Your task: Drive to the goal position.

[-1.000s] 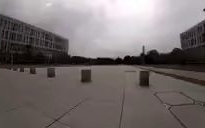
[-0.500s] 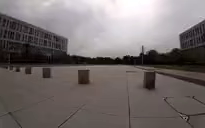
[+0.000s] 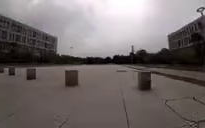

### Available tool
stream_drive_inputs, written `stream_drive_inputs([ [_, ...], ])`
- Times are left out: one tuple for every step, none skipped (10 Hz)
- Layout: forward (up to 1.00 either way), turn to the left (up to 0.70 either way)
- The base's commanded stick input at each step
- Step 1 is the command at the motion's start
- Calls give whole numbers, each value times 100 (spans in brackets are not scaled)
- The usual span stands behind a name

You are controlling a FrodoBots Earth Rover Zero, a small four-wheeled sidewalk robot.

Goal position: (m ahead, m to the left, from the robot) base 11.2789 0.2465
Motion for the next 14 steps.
stream_drive_inputs([
  [70, 0],
  [70, 0],
  [70, 0],
  [70, 0],
  [70, 0],
  [70, 0],
  [70, 0],
  [70, 0],
  [70, 0],
  [70, -15],
  [70, -26],
  [70, -26],
  [70, -26],
  [70, -26],
])
